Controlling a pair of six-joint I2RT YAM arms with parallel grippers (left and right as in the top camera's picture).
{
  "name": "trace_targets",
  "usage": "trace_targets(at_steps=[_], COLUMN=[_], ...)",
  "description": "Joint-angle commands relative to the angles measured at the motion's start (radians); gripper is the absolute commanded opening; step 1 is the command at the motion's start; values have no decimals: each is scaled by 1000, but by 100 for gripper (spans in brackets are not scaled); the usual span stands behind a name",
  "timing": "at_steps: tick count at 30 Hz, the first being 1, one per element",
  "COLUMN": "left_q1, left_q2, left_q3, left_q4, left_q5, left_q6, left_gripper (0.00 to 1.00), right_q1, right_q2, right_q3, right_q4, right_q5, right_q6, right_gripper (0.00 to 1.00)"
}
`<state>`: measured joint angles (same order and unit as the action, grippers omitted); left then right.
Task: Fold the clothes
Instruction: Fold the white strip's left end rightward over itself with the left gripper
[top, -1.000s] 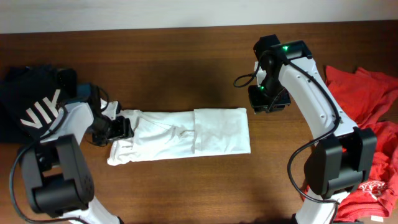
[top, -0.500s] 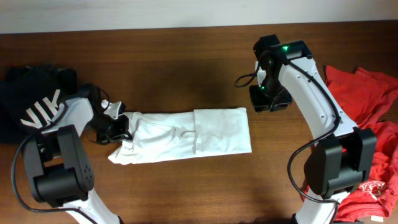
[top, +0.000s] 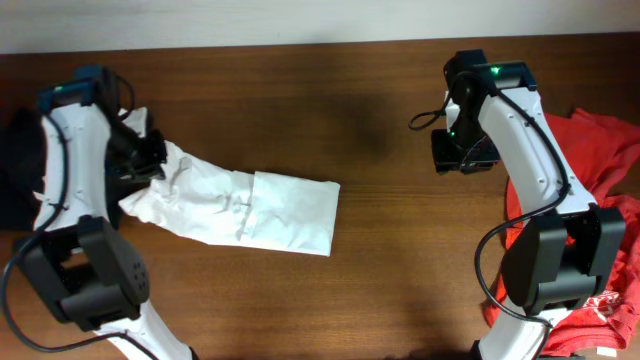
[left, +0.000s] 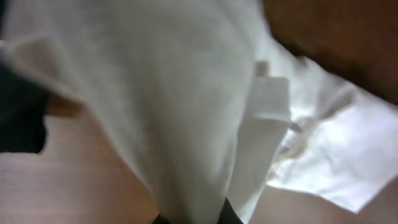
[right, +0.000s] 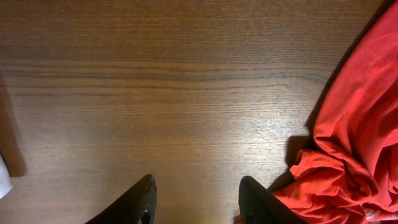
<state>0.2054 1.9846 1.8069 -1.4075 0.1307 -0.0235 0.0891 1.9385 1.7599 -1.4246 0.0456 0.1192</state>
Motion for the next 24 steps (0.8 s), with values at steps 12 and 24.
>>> trace_targets(at_steps=[12,24], left_q1=[-551,-620], left_q2=[-3,-3], left_q3=[13,-2], left_q4=[22,46], left_q5=[28,23], left_q6=[-50,-122], left_gripper=[2,3], right_q1=[0,0], right_q2=[-6,-6], right_q3=[11,11], right_q4=[-3,-12], right_q5=[14,11], right_q6=[-10,-10], right_gripper=[47,47])
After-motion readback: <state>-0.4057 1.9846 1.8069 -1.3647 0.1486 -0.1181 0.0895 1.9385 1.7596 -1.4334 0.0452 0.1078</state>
